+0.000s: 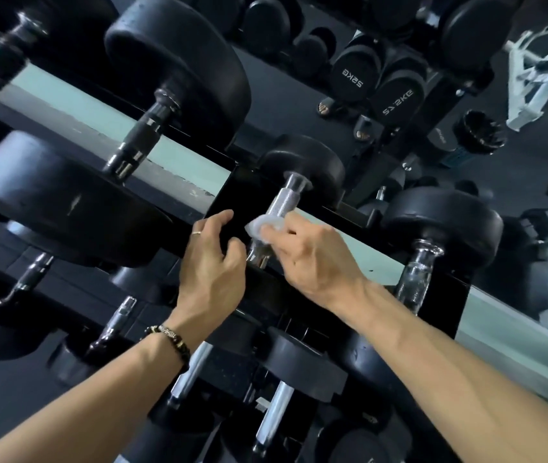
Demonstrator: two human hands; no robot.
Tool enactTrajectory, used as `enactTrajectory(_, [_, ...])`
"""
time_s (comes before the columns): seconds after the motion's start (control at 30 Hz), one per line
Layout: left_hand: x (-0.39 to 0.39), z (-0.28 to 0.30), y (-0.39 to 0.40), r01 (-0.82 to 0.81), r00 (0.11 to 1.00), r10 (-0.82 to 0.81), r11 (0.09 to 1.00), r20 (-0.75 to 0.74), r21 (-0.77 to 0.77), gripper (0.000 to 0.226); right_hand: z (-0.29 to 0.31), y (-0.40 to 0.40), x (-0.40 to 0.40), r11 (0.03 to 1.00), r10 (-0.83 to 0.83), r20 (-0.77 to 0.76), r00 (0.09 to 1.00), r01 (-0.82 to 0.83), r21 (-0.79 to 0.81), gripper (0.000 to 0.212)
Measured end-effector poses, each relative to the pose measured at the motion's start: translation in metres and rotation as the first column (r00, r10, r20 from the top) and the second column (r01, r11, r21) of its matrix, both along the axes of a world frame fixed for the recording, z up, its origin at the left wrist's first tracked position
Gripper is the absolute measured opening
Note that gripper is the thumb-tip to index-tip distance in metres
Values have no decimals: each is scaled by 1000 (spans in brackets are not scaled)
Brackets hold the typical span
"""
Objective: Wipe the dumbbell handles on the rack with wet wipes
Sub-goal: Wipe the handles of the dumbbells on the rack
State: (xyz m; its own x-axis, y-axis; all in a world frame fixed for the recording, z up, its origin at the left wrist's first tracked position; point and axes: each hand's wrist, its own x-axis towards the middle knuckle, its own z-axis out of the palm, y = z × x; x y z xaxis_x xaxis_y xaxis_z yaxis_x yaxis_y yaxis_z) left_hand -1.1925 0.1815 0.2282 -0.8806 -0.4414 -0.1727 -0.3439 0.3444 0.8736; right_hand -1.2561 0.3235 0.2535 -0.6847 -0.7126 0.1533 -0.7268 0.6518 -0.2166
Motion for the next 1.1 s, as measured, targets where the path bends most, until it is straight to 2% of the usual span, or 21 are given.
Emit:
enactTrajectory(0.07, [1,0,-1,-2,1000,2,1000,8,4,48,4,1,-12,1000,-24,-32,999,25,9,32])
enactTrajectory(0.17, [2,1,-1,3,1000,-3,1000,2,24,54,3,-8,-32,964,-267,-98,959,266,-25,44])
enactTrajectory(0.2, [2,1,-1,-3,1000,3,1000,0,27,51,2,-11,-30,961,-277,-83,957,275,-34,41])
enactTrajectory(0.23, [1,1,-1,-12,1000,12,1000,4,28,48,2,-13,-24,975,-223,-45,974,223,-13,38])
enactTrajectory(0.3, [0,0,0,-33,999,32,999,13,16,46,4,-12,-4,998,-8,100,995,3,55,37])
enactTrajectory(0.37, [1,0,0,-42,999,42,999,8,11,47,13,-7,1,989,111,233,966,-132,73,30])
enactTrajectory(0.43, [1,0,1,-40,999,40,999,-1,17,50,19,-4,-14,991,79,201,976,-99,94,24])
enactTrajectory(0.5, [2,0,1,-44,999,44,999,2,27,45,21,-4,-26,999,-20,102,995,16,48,25])
enactTrajectory(0.53, [2,-1,0,-46,999,46,999,1,27,45,20,-6,-25,999,-41,109,993,37,39,25])
enactTrajectory(0.6, [2,-1,0,-42,999,42,999,-3,22,46,22,-11,-11,993,55,244,968,-77,85,28])
enactTrajectory(0.67, [1,-1,1,-34,999,34,999,-7,25,57,28,-13,2,961,148,396,906,-226,159,31])
enactTrajectory(0.7, [2,-1,1,-34,999,34,999,-5,28,61,31,-13,0,945,157,393,906,-254,208,29])
enactTrajectory(0.77, [1,0,1,-28,1000,28,999,-5,29,56,30,-10,-18,953,120,228,966,-176,245,26])
enactTrajectory(0.83, [2,-1,0,-29,1000,29,999,-1,24,48,23,-8,-34,987,-21,-9,1000,22,158,32])
enactTrajectory(0.87, [2,-1,0,-30,1000,30,999,-2,22,47,17,-8,-36,991,-91,-49,995,95,98,33])
enactTrajectory(0.9, [1,-1,0,-30,1000,30,999,-1,19,47,12,-10,-31,992,-101,-43,994,104,73,32])
enactTrajectory(1.0, [0,-2,-1,-28,1000,28,1000,-5,10,47,6,-10,-8,984,129,81,988,-137,110,27])
enactTrajectory(1.03, [0,-2,-1,-26,1000,26,1000,-2,11,47,9,-9,-11,978,151,90,984,-162,134,30])
enactTrajectory(1.1, [0,-2,-1,-16,1000,16,1000,2,15,47,12,-5,-33,986,20,-45,999,-12,167,38])
